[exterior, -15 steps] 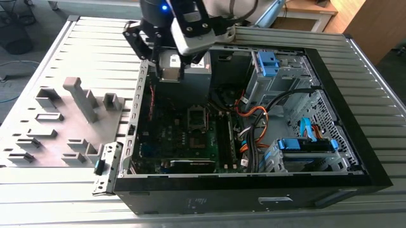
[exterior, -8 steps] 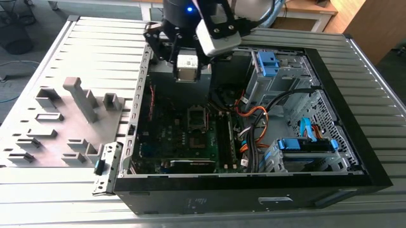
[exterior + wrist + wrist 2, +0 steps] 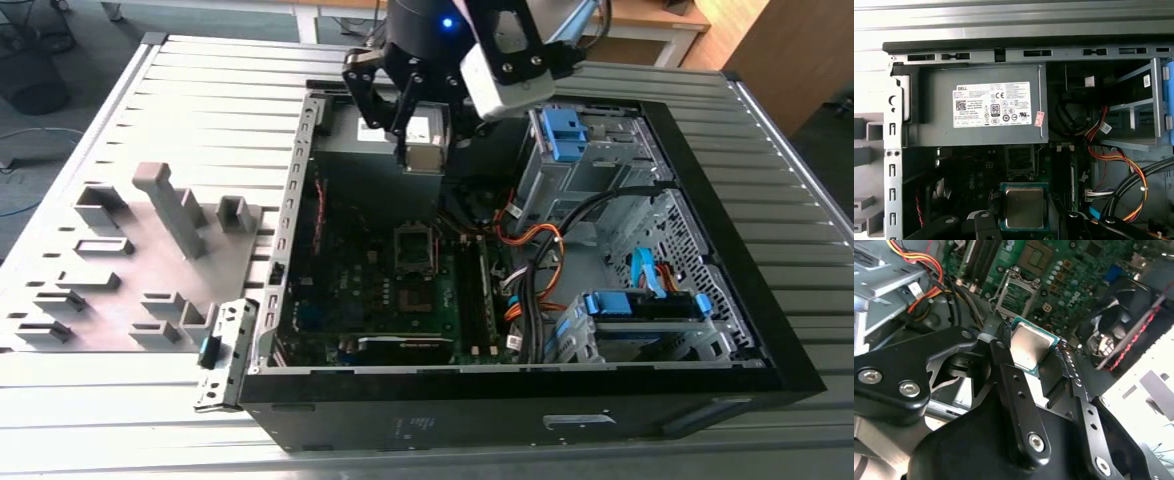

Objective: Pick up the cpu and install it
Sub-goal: 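Pick up the cpu and move it towards the insertion slot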

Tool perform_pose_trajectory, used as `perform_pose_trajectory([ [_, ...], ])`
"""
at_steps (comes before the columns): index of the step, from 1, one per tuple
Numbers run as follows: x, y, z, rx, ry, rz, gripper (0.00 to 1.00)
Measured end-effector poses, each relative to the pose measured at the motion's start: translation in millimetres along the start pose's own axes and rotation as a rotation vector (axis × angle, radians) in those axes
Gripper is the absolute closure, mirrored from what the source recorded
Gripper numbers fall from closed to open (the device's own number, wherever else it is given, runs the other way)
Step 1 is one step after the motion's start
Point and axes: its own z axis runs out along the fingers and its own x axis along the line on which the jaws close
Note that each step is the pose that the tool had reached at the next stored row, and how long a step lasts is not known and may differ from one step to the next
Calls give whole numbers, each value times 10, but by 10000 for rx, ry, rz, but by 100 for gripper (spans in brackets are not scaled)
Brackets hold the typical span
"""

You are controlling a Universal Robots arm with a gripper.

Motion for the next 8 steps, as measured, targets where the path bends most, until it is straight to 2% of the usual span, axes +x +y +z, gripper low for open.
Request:
perform_pose_trajectory([
  [4, -72, 4, 0, -1, 0, -1, 53],
  [8, -79, 4, 0, -1, 0, 0, 53],
])
